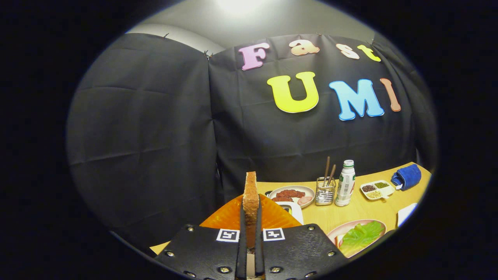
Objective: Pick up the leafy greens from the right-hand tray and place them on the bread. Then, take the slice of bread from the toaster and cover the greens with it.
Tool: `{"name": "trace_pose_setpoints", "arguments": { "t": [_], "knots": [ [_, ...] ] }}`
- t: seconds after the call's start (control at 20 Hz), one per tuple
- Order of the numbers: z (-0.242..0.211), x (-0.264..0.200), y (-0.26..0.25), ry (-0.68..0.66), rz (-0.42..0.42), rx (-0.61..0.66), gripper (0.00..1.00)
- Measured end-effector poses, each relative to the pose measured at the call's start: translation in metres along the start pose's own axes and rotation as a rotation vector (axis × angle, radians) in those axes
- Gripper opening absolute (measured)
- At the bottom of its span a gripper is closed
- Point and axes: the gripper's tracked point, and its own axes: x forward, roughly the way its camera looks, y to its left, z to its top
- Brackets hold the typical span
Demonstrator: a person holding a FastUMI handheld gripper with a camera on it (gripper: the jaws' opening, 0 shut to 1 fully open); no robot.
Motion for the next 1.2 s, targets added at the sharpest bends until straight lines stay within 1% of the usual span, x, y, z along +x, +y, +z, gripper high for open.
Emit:
{"name": "trace_pose_setpoints", "arguments": {
  "t": [0.25,0.45,0.6,0.85,1.1,1.2],
  "knots": [
    [0.019,-0.020,-0.022,0.003,0.018,0.010,0.08],
    [0.021,-0.039,-0.060,0.007,0.002,-0.027,0.08],
    [0.008,-0.049,-0.107,0.023,-0.056,-0.060,0.08],
    [-0.013,-0.060,-0.176,0.068,-0.162,-0.059,0.08],
    [-0.047,-0.073,-0.213,0.120,-0.226,-0.037,0.08],
    [-0.062,-0.075,-0.219,0.155,-0.227,-0.012,0.08]
  ]
}}
